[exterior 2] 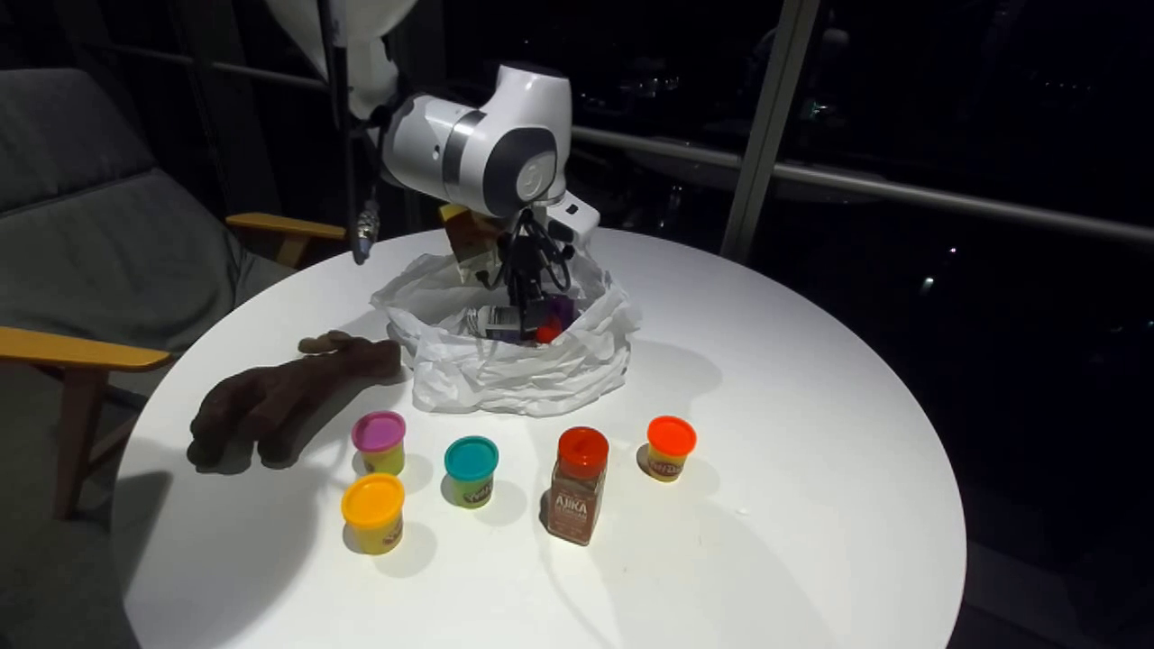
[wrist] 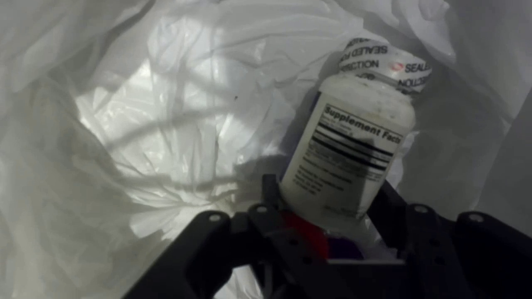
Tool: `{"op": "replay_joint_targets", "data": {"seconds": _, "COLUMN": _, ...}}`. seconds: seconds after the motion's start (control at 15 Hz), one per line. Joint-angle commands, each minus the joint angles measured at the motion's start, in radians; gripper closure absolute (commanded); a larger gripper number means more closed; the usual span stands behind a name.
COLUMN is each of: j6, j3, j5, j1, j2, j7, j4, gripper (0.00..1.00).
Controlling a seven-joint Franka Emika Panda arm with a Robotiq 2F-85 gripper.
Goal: Take the containers, deer plush toy and red ball out of the white plastic bag
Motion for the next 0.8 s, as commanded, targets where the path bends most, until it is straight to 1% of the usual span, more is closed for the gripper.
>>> {"op": "replay_joint_targets", "data": {"seconds": 0.0, "j6": -0.014, "j3": -0.019, "j5": -0.014, "j1": 0.020, "j2": -0.019, "j7": 0.034, "j4": 0.023, "gripper": 0.69}}
{"op": "replay_joint_targets", "data": {"seconds": 0.27, "j6": 0.004, "j3": -0.026, "j5": -0.024, "j1": 0.032, "j2": -0.104, "j7": 0.029, "j4": -0.048, "gripper": 0.69}}
{"op": "replay_joint_targets", "data": {"seconds": 0.4, "j6": 0.007, "j3": -0.028, "j5": -0.028, "j1": 0.039, "j2": -0.188, "j7": 0.021, "j4": -0.132, "gripper": 0.69}}
{"op": "replay_joint_targets", "data": {"seconds": 0.47, "j6": 0.020, "j3": -0.040, "j5": -0.040, "j1": 0.050, "j2": -0.248, "j7": 0.020, "j4": -0.202, "gripper": 0.69}}
{"op": "replay_joint_targets", "data": {"seconds": 0.73, "j6": -0.015, "j3": -0.054, "j5": -0.070, "j1": 0.063, "j2": -0.405, "j7": 0.025, "j4": -0.370, "gripper": 0.69}}
